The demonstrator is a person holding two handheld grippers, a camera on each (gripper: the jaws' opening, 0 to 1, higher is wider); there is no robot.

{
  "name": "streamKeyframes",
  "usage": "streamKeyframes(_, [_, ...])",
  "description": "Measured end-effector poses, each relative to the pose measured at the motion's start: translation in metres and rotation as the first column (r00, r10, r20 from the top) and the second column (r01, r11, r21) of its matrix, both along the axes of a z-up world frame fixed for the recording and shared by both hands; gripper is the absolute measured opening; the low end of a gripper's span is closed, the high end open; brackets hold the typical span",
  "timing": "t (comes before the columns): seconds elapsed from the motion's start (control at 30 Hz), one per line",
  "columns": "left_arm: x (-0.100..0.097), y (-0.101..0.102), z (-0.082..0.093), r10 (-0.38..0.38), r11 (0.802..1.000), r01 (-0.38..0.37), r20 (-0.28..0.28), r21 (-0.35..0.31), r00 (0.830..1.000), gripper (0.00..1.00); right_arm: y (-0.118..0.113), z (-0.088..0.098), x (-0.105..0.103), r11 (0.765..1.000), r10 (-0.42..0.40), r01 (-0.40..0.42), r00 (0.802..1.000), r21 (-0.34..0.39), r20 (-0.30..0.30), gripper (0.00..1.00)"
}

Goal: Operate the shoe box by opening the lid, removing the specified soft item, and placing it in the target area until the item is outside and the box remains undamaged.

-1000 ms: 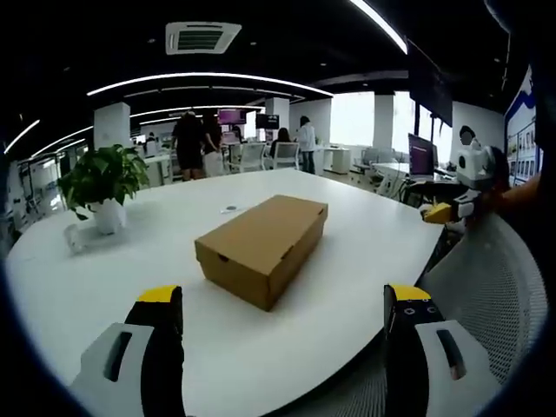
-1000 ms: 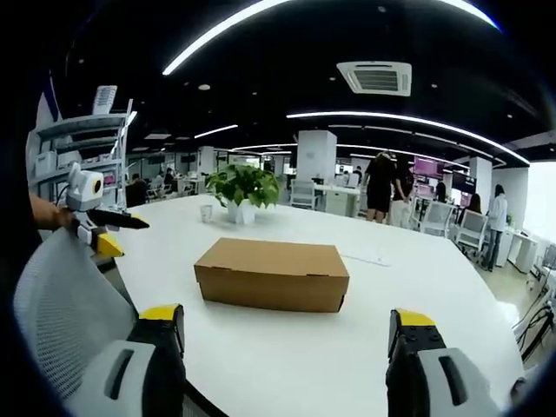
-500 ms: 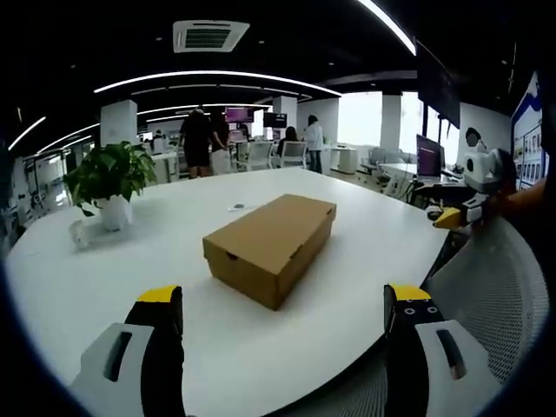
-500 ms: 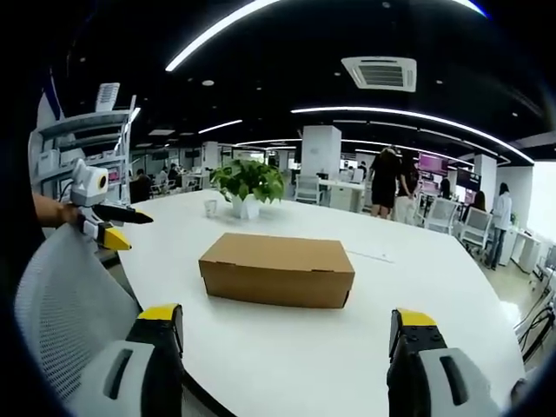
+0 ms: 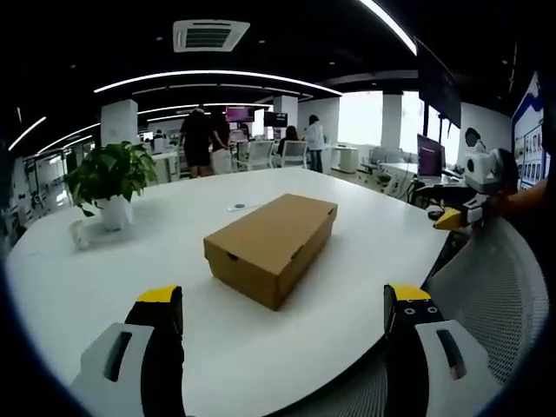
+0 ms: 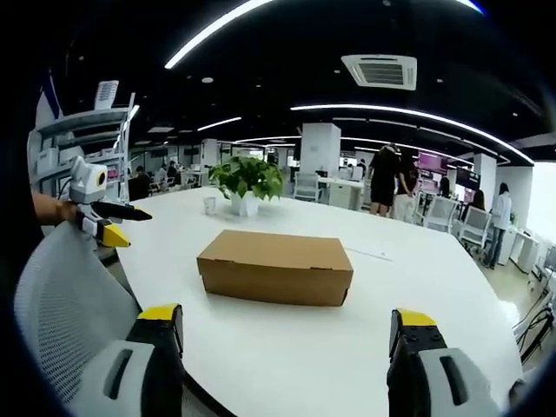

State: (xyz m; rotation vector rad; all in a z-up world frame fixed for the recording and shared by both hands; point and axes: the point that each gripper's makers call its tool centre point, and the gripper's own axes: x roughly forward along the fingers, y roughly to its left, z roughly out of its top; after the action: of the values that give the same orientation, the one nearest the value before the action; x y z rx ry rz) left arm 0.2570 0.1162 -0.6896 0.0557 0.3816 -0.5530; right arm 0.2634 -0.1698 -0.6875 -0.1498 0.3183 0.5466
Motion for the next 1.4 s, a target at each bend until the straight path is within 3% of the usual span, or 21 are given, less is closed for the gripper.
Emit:
streamKeyframes(0.93, [0.005, -0.005, 0.001, -0.002, 0.999, 0.004, -0.048, 0.047, 0.999, 1.0, -0.004, -0.005, 0.0, 0.999, 0.026, -0.028, 0.998, -0.041, -0.055, 0.97])
streamKeyframes(1.4, [0.026, -0.007, 0.017, 0.024, 0.999, -0.022, -0.052, 0.038, 0.998, 1.0, -0.013, 0.004, 0.025, 0.995, 0.053, -0.057, 0.997, -0.083, -0.05, 0.97])
